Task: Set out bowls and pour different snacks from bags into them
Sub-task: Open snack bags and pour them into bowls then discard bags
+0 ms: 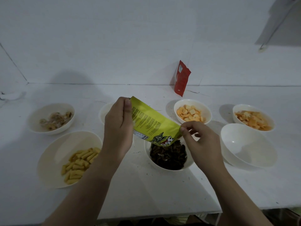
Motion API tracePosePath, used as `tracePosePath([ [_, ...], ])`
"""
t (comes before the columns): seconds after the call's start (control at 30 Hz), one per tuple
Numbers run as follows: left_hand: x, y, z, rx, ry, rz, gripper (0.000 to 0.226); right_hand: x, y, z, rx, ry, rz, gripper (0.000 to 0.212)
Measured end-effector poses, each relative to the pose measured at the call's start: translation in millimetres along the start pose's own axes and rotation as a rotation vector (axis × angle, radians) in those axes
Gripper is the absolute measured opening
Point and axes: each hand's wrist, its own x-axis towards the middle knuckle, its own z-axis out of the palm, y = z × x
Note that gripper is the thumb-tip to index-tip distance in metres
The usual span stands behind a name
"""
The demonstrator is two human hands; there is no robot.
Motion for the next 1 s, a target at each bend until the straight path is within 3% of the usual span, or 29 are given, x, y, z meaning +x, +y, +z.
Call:
tracePosePath([
  [0.13, 0, 2, 3, 0.114, 0.001, 0.138, 0.025, -3, -12, 4, -0.131, -0.089, -0.230, 0.012],
  [0.2, -1, 4, 8, 0.132, -0.002, 0.199, 0.025, -5, -18, 11, -0.155, -0.100, -0.287, 0.021],
  [0.4, -6, -3, 13, 0.198, -0.001, 0.265, 0.045, -8, -19, 16, 0.160, -0.073, -0.053, 0.019],
  [0.5, -12, -16, 12, 0.056, -0.064, 0.142, 0.032, -7, -12, 10, 0.257, -0.033, 0.011, 0.022],
  [0.67, -20, -4, 24, -0.610, -0.290, -0.299, 0.037, -7, -13, 9, 0.377, -0.014, 0.106, 0.026],
  [0.8, -19, 1, 35, -0.653, -0.273, -0.304, 0.030, -10, -15, 8, 0.446, 0.057, 0.166, 0.031],
  [0.9, -16, 3, 38, -0.618, -0.270, -0.299, 0.029, -11, -18, 5, 0.492, -0.065, 0.184, 0.031],
  [1.0, -12, 4, 40, -0.606, -0.285, -0.295, 0.030, -12, -16, 1, 0.524, -0.020, 0.203, 0.040],
])
